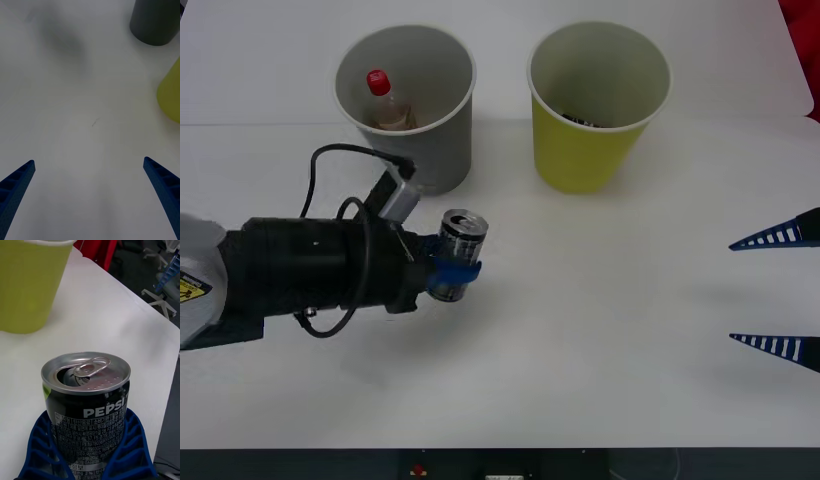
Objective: Put the can into the green bin and the plastic bottle into the gray bin
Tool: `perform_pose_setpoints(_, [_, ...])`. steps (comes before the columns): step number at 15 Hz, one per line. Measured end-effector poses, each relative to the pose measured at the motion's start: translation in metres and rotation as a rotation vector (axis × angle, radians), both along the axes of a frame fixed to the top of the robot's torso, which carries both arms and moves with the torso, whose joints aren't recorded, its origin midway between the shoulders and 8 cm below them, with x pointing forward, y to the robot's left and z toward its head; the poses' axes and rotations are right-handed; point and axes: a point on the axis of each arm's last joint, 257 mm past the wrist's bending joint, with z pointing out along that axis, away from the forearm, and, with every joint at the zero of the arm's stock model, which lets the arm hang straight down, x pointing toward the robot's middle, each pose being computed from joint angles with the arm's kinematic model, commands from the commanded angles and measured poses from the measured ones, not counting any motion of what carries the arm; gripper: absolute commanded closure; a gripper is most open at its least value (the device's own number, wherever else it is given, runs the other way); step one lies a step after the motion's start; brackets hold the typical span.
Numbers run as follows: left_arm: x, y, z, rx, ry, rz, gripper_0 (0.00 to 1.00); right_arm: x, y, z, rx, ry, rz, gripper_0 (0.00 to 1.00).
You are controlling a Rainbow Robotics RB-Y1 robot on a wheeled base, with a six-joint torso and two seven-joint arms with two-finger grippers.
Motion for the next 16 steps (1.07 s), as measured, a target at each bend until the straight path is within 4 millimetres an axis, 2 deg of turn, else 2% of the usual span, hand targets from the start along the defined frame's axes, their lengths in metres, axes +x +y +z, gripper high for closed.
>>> perform_pose_setpoints(5, [0.032, -0.03, 0.045, 0.032, -0.109, -0.011, 1.0, 0.0, 0.0, 0.0, 0.0, 0.0, 0.0, 0.0])
perform_pose_setpoints(12, [0.082, -0.089, 0.134, -0.088, -0.174, -0.054, 1.0, 0.0, 0.0, 0.0, 0.0, 0.0, 0.0, 0.0])
perform_pose_setpoints(16, [0.115, -0.115, 0.159, -0.074, -0.195, -0.049, 1.0, 0.0, 0.0, 0.0, 0.0, 0.0, 0.0, 0.0])
